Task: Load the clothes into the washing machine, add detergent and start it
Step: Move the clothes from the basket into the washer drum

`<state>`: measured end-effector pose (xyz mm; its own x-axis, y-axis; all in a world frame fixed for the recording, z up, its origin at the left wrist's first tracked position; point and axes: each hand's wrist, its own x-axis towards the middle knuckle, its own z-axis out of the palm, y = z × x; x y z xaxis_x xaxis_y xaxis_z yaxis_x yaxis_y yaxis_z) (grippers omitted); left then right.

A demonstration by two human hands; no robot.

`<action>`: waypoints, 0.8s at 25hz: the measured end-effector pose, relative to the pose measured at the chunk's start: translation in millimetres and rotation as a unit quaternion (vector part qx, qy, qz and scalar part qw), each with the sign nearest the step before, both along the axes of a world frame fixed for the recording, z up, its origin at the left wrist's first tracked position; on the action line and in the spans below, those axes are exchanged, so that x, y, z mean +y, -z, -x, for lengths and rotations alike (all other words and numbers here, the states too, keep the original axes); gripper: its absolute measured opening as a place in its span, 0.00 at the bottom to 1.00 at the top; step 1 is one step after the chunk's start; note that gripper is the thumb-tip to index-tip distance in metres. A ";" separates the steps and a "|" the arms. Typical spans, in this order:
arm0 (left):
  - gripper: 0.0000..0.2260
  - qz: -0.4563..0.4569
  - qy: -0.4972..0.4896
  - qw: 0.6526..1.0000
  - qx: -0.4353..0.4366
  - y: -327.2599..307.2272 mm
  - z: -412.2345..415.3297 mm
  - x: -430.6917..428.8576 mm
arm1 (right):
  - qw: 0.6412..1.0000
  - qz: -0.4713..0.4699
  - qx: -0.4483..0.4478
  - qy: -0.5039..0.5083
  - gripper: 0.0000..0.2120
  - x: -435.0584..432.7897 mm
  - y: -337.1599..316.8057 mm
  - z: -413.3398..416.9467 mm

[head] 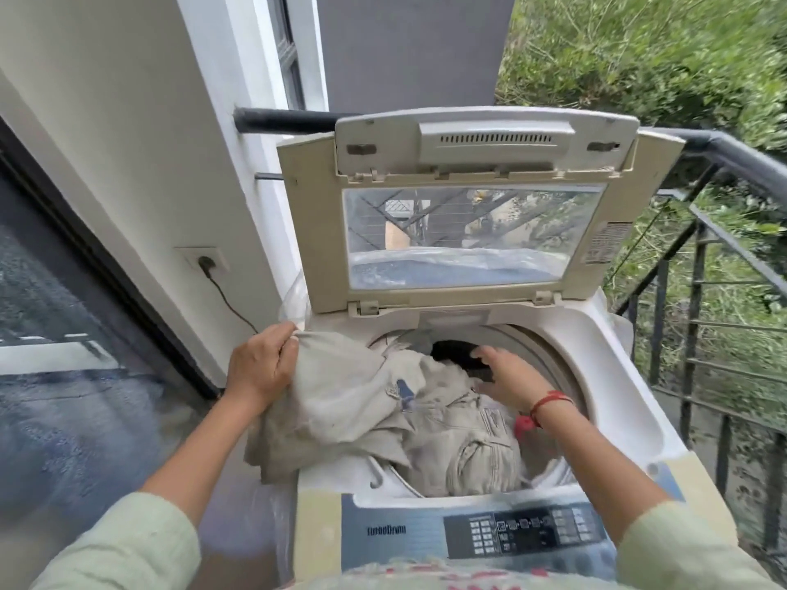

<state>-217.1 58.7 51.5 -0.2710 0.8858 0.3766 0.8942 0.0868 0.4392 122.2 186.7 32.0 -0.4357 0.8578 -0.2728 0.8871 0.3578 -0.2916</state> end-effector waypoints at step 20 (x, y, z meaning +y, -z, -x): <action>0.29 0.171 0.090 0.971 -0.139 -10.0 -8.3 30.2 | 0.864 -0.256 0.204 0.382 0.21 66.5 -65.1 -68.6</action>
<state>-208.8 88.9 61.5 -0.1485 0.9888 -0.0142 0.7601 0.1233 0.6380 190.8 253.3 97.2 0.3412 0.9001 0.2709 0.7824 -0.1122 -0.6126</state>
